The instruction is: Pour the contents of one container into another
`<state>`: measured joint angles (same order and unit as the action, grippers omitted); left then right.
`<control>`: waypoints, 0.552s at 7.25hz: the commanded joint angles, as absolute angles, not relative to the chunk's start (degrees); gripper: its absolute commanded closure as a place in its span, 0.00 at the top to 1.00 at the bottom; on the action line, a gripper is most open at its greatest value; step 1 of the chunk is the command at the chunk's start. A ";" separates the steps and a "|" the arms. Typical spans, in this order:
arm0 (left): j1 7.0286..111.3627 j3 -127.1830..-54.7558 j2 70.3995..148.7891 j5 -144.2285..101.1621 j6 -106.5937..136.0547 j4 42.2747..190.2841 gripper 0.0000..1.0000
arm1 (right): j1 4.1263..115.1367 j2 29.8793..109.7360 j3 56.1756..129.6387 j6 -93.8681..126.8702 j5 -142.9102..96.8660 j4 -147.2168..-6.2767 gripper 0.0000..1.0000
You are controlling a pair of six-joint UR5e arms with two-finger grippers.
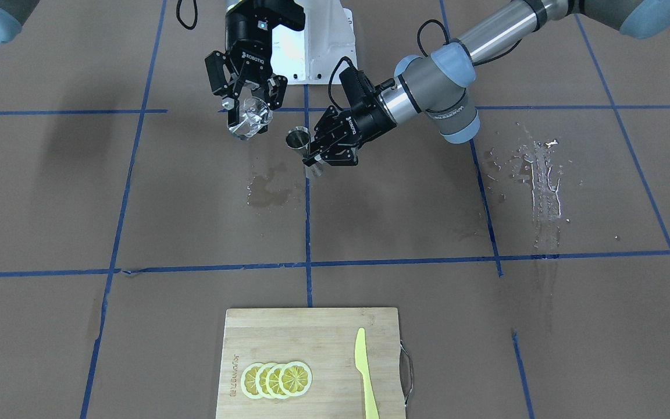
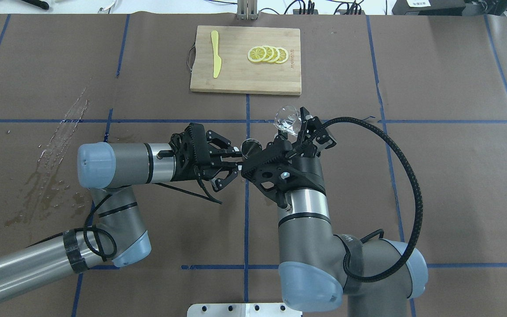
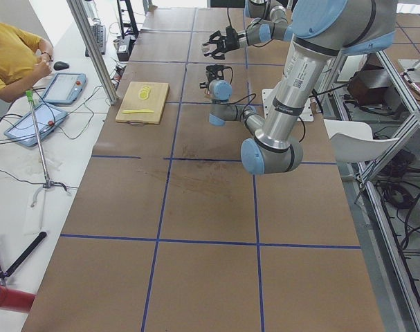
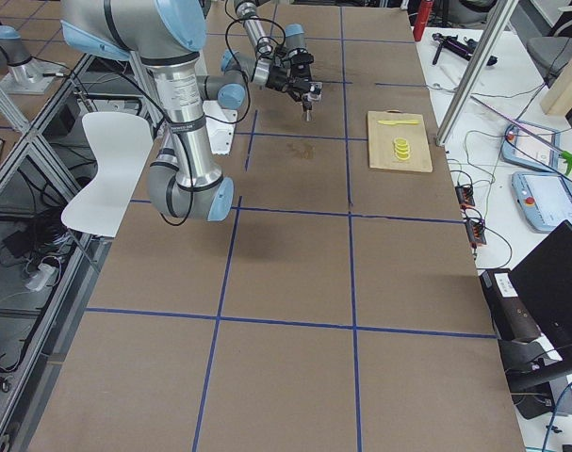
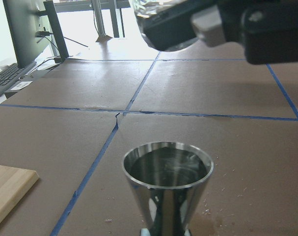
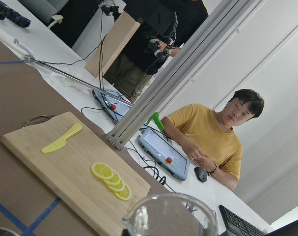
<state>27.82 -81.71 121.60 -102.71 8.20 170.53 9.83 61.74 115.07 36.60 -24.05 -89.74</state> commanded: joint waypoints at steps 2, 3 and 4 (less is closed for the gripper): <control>28.47 -81.83 121.03 -102.30 9.40 171.91 0.00 | 14.40 63.11 114.44 36.48 -24.52 -89.74 0.00; 29.00 -81.83 120.94 -102.30 10.80 172.00 0.00 | 15.20 62.93 114.43 35.34 -26.09 -89.65 0.00; 29.61 -82.00 119.98 -102.30 11.25 172.00 0.00 | 15.20 62.93 114.43 35.07 -26.10 -89.65 0.00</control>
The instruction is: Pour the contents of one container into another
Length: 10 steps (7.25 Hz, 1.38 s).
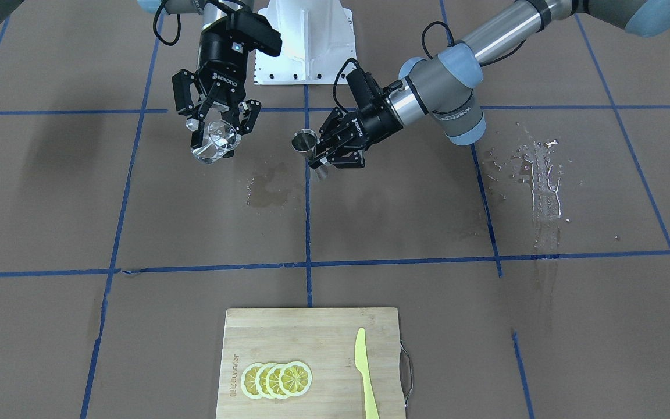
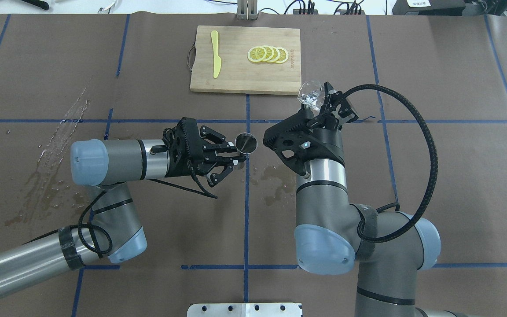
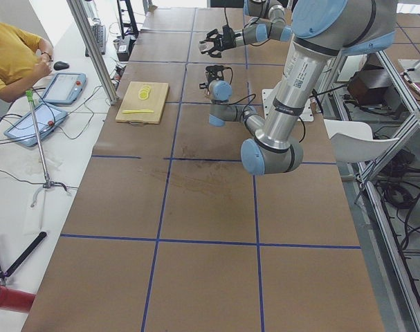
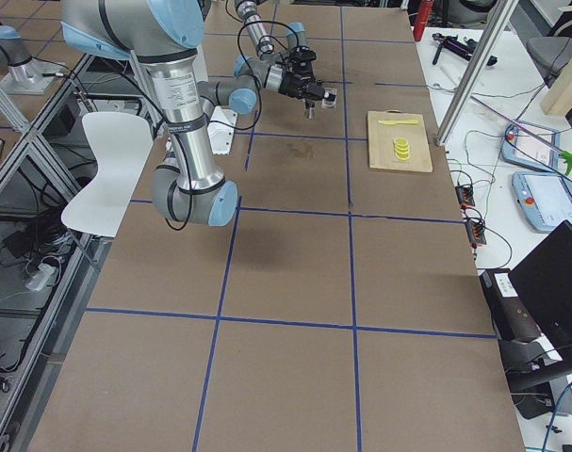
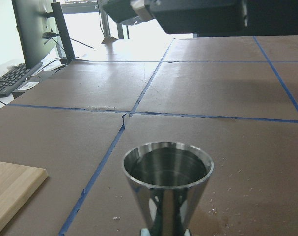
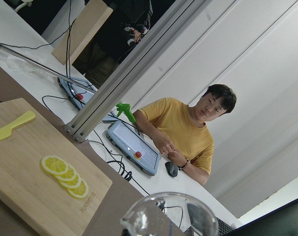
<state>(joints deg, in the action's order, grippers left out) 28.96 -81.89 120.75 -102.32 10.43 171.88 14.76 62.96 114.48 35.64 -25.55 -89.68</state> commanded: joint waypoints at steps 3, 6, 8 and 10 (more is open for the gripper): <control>30.94 -86.65 115.33 -102.30 12.56 172.09 0.00 | 15.21 63.02 114.35 35.07 -26.19 -89.65 0.00; 31.81 -87.54 107.78 -102.30 16.16 179.79 0.00 | 14.85 63.02 114.35 34.89 -26.10 -89.65 0.00; 33.22 -87.97 102.86 -102.30 17.13 183.76 0.00 | 14.59 63.02 114.35 34.89 -26.10 -89.65 0.00; 33.22 -91.74 95.40 -97.95 21.69 187.53 0.00 | 14.42 63.11 114.35 34.80 -26.10 -89.65 0.00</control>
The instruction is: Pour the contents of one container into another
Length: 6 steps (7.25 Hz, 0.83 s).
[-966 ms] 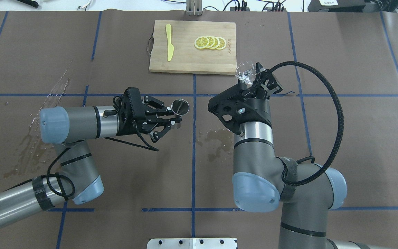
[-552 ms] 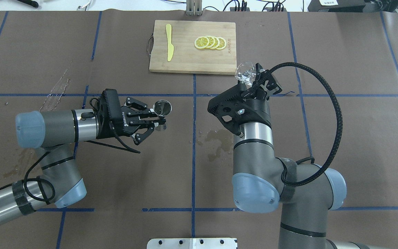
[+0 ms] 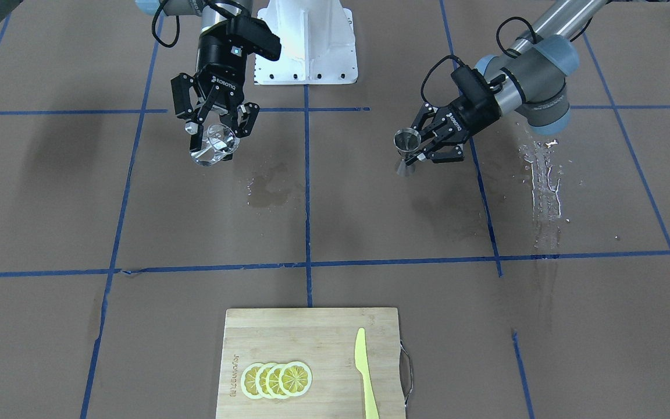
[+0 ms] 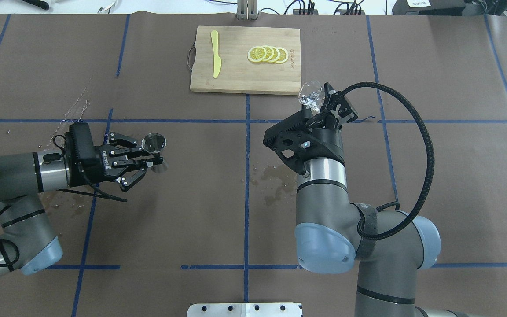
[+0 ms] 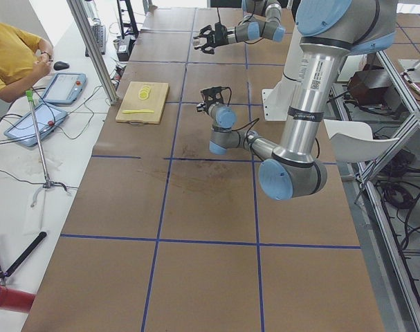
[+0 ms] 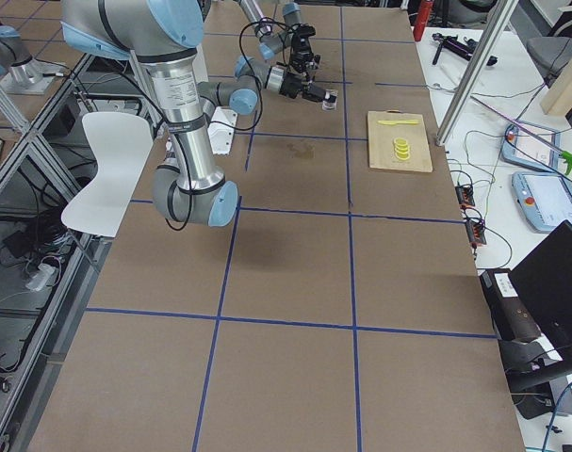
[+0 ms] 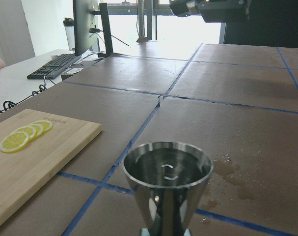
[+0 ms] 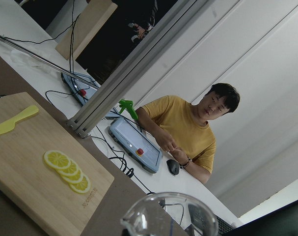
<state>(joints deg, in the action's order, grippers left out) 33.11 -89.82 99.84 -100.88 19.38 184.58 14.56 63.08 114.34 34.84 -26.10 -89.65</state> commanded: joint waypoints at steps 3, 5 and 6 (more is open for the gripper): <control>33.05 -91.41 88.00 -85.58 26.62 197.37 0.00 | 14.06 63.11 114.43 34.72 -26.02 -89.65 0.00; 32.35 -91.41 83.26 -76.43 26.63 201.43 0.00 | 13.89 63.11 114.52 34.80 -25.84 -89.65 0.00; 31.04 -91.41 82.10 -72.72 26.98 201.79 0.00 | 13.80 63.19 114.52 34.89 -25.84 -89.65 0.00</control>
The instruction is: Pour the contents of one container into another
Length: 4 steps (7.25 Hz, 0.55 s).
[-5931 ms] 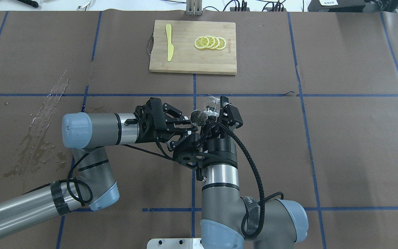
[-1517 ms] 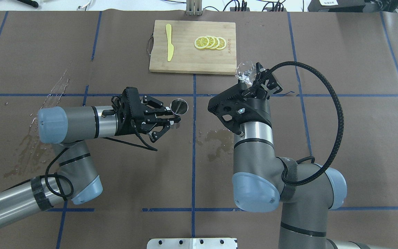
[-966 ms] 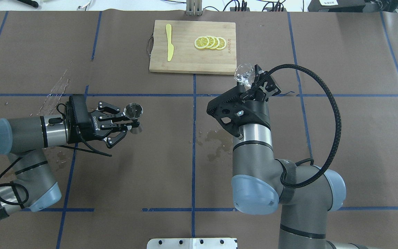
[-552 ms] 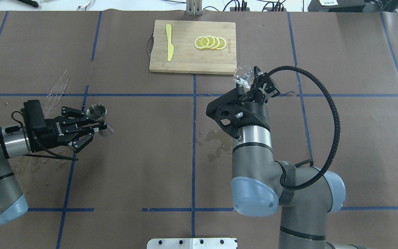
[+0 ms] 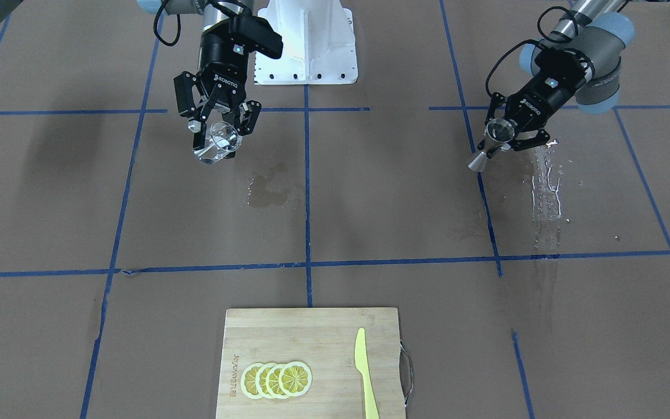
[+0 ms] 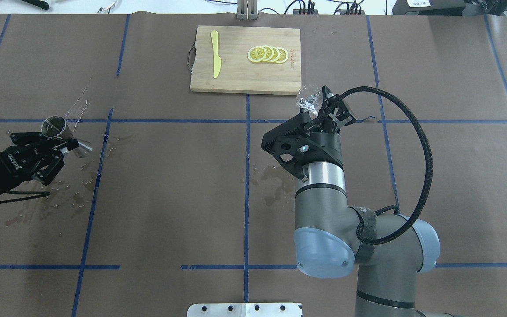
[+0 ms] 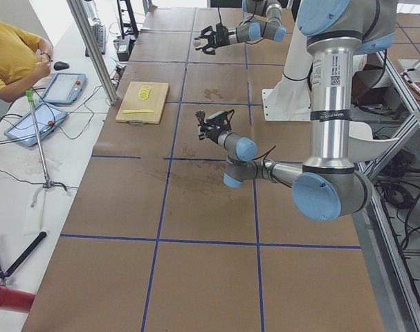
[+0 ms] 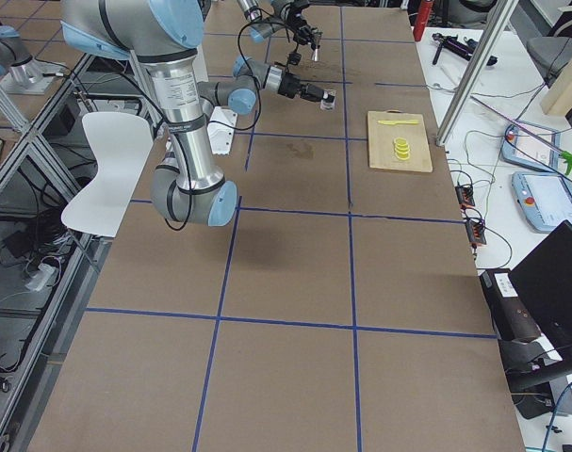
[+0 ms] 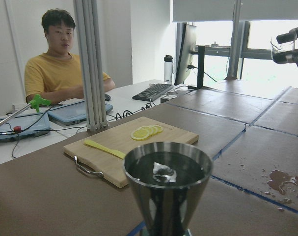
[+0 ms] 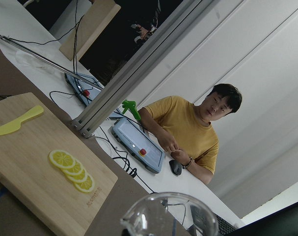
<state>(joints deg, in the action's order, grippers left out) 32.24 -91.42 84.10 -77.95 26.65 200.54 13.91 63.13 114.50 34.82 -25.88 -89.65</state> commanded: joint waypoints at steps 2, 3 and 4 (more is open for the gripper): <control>22.56 -91.32 81.39 -59.23 29.33 201.80 0.00 | 13.62 63.19 114.52 34.98 -25.66 -89.65 0.00; 17.45 -91.23 81.39 -51.41 29.79 201.54 0.00 | 13.62 63.19 114.52 34.98 -25.66 -89.65 0.00; 14.88 -91.23 81.39 -47.07 29.97 201.36 0.00 | 13.62 63.19 114.61 34.98 -25.66 -89.56 0.00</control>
